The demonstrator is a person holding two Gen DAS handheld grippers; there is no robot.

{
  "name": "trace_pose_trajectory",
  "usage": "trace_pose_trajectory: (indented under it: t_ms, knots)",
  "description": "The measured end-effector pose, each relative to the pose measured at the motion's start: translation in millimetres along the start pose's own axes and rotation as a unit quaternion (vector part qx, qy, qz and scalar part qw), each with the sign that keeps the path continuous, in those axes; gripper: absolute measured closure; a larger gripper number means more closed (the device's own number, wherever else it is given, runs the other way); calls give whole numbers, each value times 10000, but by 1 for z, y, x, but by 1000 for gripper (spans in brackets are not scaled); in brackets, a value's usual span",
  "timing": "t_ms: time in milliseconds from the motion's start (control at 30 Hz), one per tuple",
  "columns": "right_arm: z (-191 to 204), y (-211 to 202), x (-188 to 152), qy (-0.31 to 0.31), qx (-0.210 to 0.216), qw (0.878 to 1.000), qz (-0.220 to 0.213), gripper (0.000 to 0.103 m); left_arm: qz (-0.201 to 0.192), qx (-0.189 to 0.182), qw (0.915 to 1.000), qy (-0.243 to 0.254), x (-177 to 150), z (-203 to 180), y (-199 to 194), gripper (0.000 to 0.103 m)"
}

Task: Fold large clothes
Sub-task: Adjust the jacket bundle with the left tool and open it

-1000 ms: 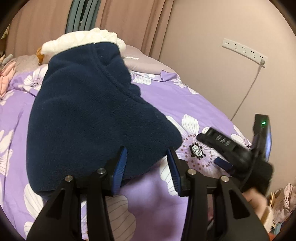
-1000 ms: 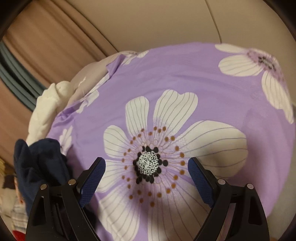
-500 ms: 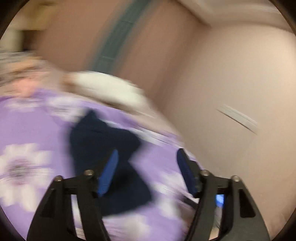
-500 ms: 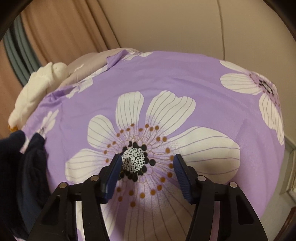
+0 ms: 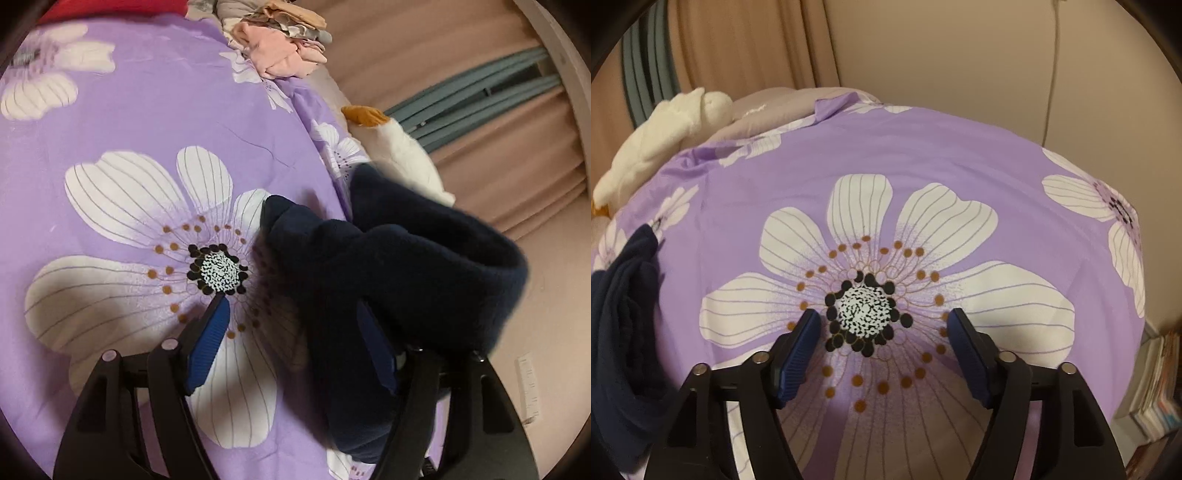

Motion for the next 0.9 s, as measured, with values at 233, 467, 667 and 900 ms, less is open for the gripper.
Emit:
trace_pose_trajectory:
  t_ms: [233,467,667,900]
  knots:
    - [7,2,0,-187,-241,9995,31,24,224,-620,9936,-913,-2,33,-17,31]
    - [7,3,-1,-190,-244,9995,13,23,367,-1282,9863,-971,-13,25,-37,24]
    - [7,2,-2,-165,-232,9996,-25,22,229,-1275,9867,-987,-16,17,-45,24]
    - [13,3,-4,-292,-365,9989,-1,20,311,-1475,9813,-1199,-23,22,-45,22]
Point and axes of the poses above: each gripper's, at about its wrist camera, not at the fingertips, and y roughly the way its jaws point, z to its left, x to its top, the point moved 4 cm from there along y, roughly the way its jaws point, and after that the axes turned 4 degrees about -x, right-handed, at the moved point
